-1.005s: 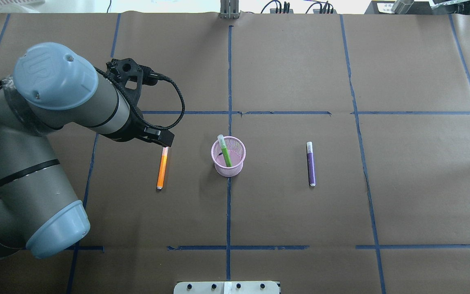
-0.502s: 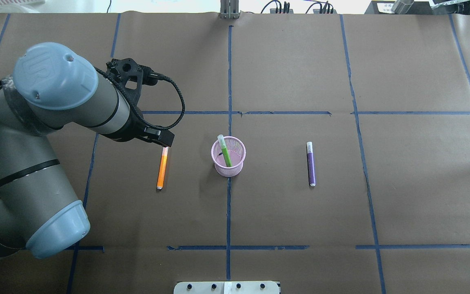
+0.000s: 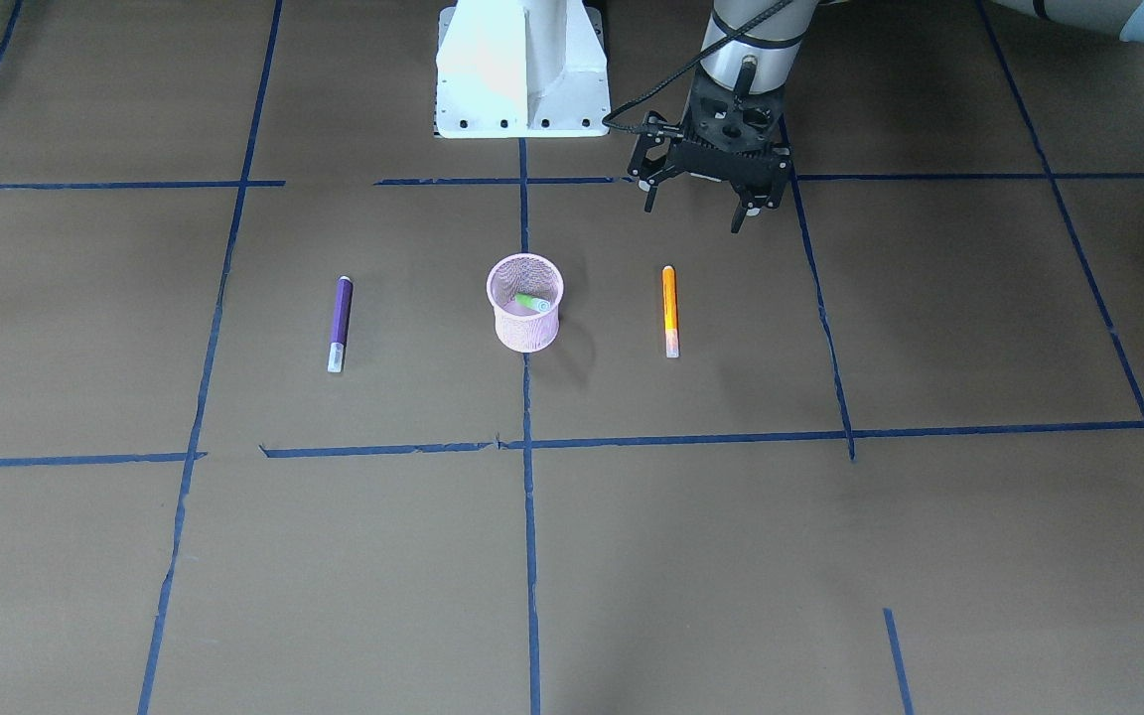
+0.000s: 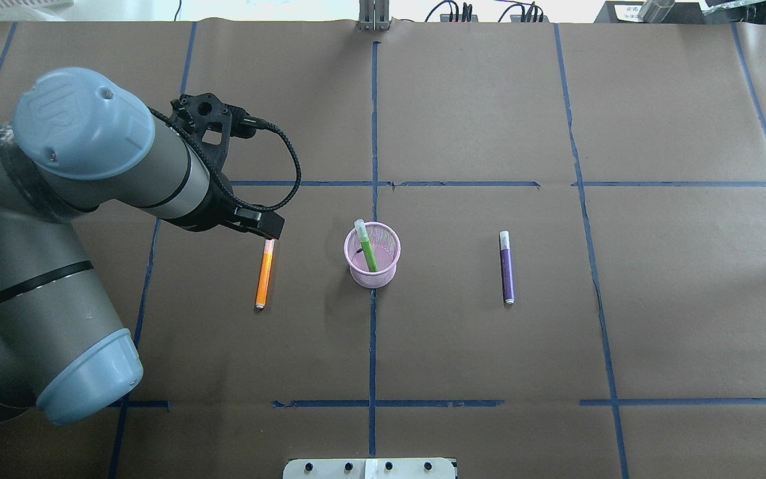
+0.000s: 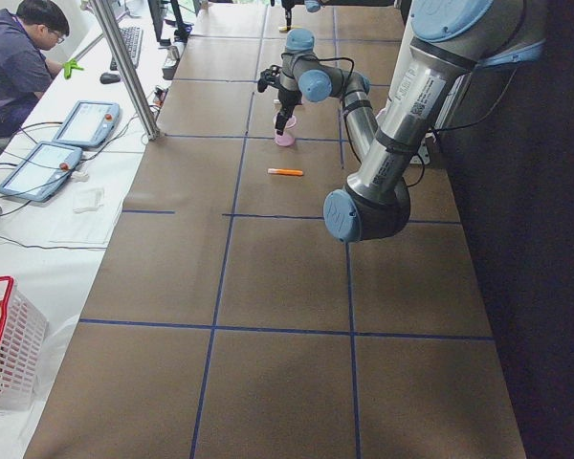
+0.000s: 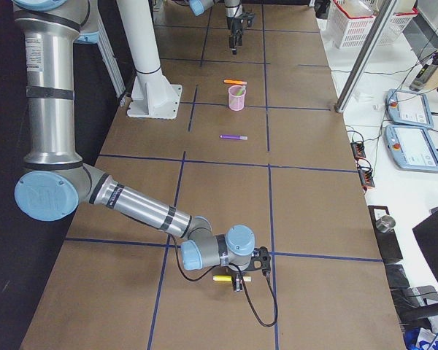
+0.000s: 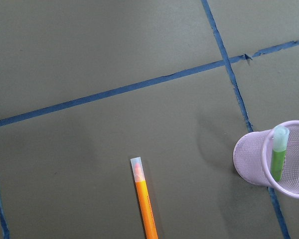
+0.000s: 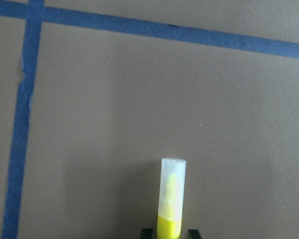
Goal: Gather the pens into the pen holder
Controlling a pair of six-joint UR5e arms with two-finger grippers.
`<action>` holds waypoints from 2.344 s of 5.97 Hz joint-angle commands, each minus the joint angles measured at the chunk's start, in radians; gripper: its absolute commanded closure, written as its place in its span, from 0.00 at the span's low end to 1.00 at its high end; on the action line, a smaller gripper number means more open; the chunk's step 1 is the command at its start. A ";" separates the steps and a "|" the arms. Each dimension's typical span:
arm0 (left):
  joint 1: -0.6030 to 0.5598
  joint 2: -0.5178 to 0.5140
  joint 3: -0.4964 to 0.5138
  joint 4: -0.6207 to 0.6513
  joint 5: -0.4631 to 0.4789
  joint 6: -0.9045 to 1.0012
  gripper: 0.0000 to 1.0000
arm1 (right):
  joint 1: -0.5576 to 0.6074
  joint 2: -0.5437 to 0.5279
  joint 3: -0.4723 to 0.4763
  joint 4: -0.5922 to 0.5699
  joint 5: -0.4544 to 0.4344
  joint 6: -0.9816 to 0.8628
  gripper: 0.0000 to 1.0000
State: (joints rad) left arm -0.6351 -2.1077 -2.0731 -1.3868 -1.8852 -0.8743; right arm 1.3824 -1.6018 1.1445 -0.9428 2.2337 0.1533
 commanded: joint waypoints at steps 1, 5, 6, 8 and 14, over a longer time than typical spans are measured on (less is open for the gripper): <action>0.000 0.002 -0.008 0.000 0.000 0.000 0.00 | 0.000 0.003 0.009 0.009 0.004 -0.006 1.00; -0.020 0.003 -0.010 0.076 -0.006 0.058 0.00 | 0.001 0.003 0.301 0.012 0.042 0.005 0.99; -0.049 0.003 -0.019 0.150 -0.008 0.166 0.00 | 0.001 0.003 0.407 0.012 0.053 0.035 0.99; -0.179 0.032 -0.019 0.268 -0.128 0.405 0.00 | -0.031 0.009 0.611 0.013 0.053 0.279 0.98; -0.307 0.180 -0.054 0.295 -0.281 0.273 0.00 | -0.610 0.279 0.817 -0.061 -0.546 0.925 1.00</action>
State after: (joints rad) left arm -0.9412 -1.9305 -2.1221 -1.0901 -2.1581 -0.5437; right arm 0.8821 -1.3844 1.9606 -0.9636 1.8270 1.0226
